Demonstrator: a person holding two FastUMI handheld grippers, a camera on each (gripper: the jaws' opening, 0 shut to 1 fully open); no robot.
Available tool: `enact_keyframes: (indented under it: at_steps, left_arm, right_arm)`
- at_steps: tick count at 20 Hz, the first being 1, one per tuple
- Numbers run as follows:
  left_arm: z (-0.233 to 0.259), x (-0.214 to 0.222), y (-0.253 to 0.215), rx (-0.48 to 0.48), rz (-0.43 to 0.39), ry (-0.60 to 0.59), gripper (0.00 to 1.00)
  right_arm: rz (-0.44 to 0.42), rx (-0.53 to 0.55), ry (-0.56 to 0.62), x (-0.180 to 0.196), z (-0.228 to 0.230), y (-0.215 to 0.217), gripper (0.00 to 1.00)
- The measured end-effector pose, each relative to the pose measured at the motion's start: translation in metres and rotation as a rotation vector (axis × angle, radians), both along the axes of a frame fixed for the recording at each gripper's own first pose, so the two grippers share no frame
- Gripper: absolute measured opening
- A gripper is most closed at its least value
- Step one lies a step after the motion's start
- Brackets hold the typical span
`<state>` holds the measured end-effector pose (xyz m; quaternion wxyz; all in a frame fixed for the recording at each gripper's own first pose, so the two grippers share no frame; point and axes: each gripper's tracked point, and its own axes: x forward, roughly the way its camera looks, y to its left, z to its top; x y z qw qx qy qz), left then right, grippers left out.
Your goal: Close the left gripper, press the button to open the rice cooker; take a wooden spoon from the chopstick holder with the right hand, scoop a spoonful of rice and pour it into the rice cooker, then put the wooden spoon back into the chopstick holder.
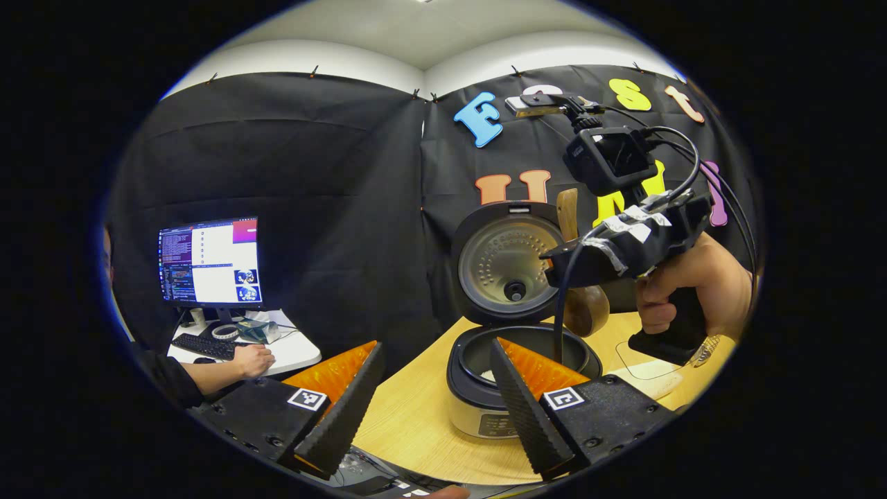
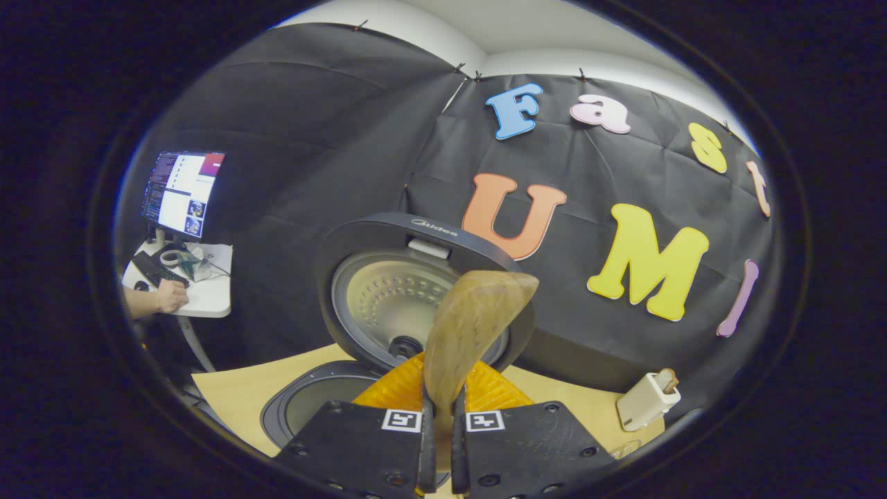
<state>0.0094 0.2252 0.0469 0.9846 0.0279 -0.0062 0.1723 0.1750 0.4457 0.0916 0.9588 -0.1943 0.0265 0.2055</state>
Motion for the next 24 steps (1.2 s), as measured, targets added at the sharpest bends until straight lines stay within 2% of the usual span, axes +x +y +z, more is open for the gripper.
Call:
enact_keyframes:
  at_steps: [5,10,13,18,24]
  left_arm:
    - [-0.001,0.007,-0.025,-0.020,-0.079,0.001,0.97]
    - [0.000,0.009,-0.036,-0.024,-0.105,-0.004,0.97]
    - [0.000,0.011,-0.041,-0.036,-0.117,-0.004,0.98]
    - [0.008,0.007,-0.041,-0.042,-0.115,-0.035,0.98]
    - [0.008,0.006,-0.035,-0.036,-0.080,-0.035,0.97]
  right_arm:
    - [-0.021,0.092,0.133,0.008,-0.011,-0.040,0.08]
    - [-0.124,0.211,0.193,0.034,-0.001,-0.122,0.10]
    - [-0.218,0.296,0.194,0.057,0.008,-0.184,0.09]
    - [-0.362,0.358,0.135,0.078,0.018,-0.291,0.09]
    - [-0.539,0.368,0.105,0.089,-0.002,-0.396,0.10]
